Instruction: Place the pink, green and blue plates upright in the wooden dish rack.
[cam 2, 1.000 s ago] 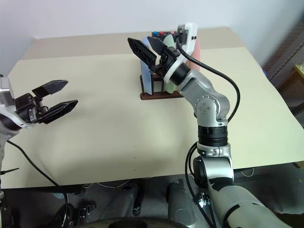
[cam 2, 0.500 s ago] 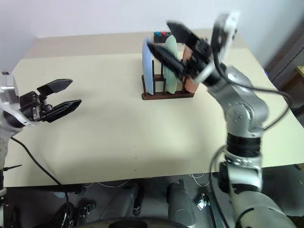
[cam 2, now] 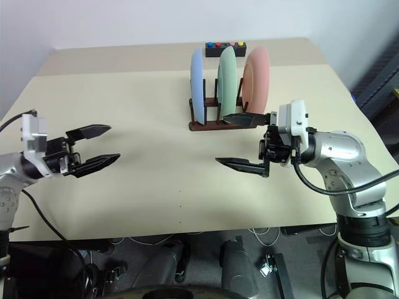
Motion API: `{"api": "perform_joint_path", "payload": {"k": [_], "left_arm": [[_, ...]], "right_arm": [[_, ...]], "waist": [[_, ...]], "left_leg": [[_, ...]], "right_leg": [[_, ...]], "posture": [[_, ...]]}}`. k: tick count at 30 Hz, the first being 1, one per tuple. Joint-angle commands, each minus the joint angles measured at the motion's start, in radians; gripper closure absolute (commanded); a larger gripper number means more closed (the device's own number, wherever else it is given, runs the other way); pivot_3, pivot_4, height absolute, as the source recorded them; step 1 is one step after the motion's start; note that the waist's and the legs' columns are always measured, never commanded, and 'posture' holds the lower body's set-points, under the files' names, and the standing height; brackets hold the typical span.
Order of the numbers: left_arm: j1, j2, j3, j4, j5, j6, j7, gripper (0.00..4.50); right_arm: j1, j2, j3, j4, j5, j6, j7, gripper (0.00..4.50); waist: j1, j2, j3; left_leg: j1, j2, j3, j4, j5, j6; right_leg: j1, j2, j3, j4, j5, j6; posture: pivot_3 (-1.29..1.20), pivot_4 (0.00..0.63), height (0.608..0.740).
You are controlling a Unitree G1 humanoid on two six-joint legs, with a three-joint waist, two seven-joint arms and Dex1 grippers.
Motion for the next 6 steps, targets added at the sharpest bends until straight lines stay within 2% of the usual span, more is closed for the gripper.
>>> {"api": "perform_joint_path", "payload": {"k": [1,6], "left_arm": [[-0.035,-0.005,-0.031,0.013,0.008,-0.008,-0.023,0.00],[-0.119,-0.046,-0.106,0.096,0.030,-0.019,-0.068,0.00]], "right_arm": [[0.020,-0.018,-0.033,-0.076,0.016,0.009,-0.040,0.02],[0.060,-0.035,-0.062,-0.146,0.037,0.048,-0.103,0.02]], "waist": [[0.001,0.000,0.000],[0.003,0.000,0.000]], "left_leg": [[0.000,0.000,0.000,0.000,0.000,0.000],[0.000,0.000,0.000,0.000,0.000,0.000]], "right_leg": [[0.000,0.000,0.000,0.000,0.000,0.000],[0.000,0.000,0.000,0.000,0.000,0.000]], "posture": [[0.00,0.150,0.740],[0.00,0.150,0.740]]}}
